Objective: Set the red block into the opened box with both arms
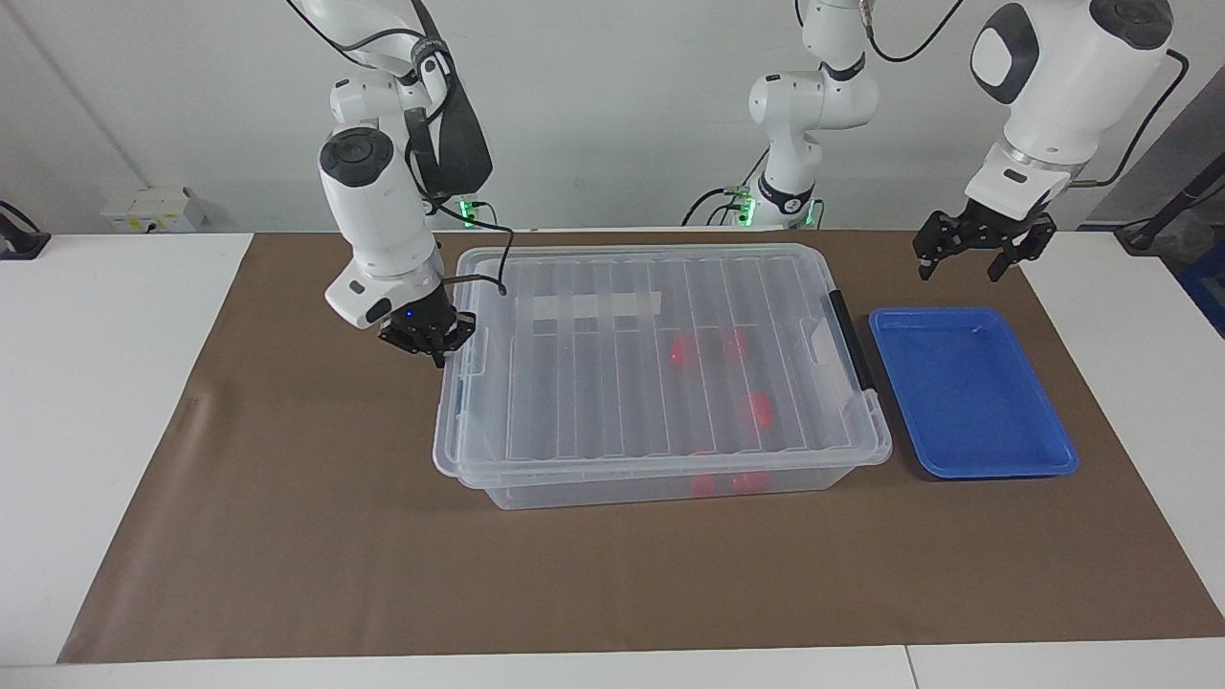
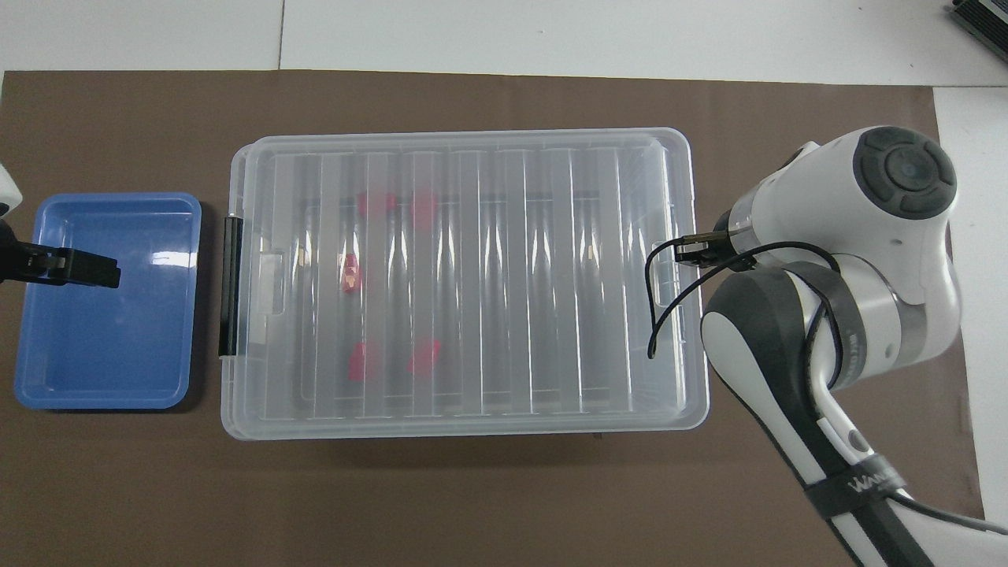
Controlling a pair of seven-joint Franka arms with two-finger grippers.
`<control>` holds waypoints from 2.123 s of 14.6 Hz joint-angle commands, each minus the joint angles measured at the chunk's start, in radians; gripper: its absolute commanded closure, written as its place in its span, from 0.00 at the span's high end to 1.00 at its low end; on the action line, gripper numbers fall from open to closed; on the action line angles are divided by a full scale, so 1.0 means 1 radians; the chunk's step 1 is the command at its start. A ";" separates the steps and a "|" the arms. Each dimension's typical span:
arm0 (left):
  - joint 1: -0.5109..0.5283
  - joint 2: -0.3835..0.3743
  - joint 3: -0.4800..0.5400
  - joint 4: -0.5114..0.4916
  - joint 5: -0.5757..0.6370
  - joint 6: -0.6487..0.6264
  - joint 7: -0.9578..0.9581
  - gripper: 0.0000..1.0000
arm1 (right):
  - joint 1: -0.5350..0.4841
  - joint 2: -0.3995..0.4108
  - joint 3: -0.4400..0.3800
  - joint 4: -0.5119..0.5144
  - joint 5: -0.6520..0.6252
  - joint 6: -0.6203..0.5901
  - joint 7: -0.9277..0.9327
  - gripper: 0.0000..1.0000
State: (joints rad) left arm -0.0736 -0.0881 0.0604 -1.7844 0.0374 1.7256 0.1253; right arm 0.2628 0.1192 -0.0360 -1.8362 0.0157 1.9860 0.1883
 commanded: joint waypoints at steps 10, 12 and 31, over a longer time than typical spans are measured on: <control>-0.002 -0.012 0.006 -0.004 -0.013 -0.015 0.010 1.00 | 0.006 -0.030 0.015 -0.031 0.013 0.005 0.013 0.00; -0.002 -0.012 0.006 -0.004 -0.013 -0.015 0.010 1.00 | 0.006 -0.030 0.015 -0.031 0.013 0.004 0.014 0.00; -0.002 -0.012 0.006 -0.004 -0.013 -0.015 0.010 1.00 | -0.287 -0.158 -0.012 0.110 -0.005 -0.196 0.031 1.00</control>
State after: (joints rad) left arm -0.0736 -0.0881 0.0604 -1.7844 0.0374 1.7256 0.1253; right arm 0.0043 -0.0421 -0.0522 -1.7668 0.0146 1.8243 0.1937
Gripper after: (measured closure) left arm 0.000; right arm 0.004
